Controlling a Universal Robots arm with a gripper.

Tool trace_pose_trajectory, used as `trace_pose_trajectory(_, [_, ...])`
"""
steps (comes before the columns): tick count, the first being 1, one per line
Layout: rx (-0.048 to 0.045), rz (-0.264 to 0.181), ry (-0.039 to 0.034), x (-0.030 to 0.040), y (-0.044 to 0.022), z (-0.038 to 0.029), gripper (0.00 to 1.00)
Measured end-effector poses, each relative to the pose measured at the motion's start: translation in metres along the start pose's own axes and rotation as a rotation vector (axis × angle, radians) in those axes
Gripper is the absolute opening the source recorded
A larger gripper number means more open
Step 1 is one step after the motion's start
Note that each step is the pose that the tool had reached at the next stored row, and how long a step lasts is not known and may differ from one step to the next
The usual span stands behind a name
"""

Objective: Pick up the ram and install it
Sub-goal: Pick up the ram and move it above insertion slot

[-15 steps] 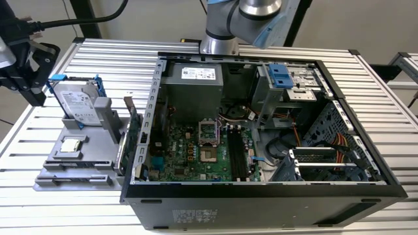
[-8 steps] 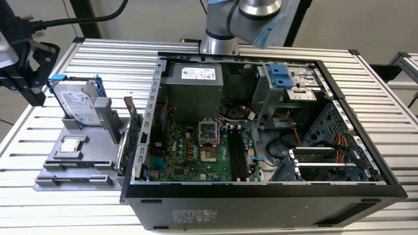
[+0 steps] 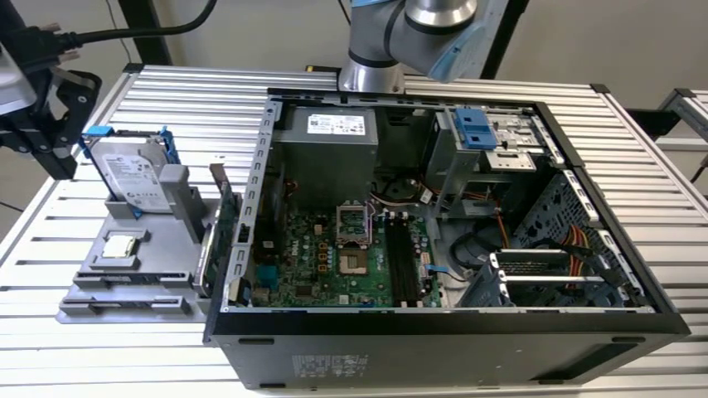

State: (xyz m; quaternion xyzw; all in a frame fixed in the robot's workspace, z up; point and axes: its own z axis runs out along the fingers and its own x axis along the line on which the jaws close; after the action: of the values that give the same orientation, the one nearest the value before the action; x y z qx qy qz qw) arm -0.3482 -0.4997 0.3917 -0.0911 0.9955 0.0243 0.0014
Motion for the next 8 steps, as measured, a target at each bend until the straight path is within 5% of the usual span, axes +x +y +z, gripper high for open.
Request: trace_pose_trajectory(8, [-0.0003, -0.049, 0.0024, 0.0, 0.0002, 0.0, 0.0])
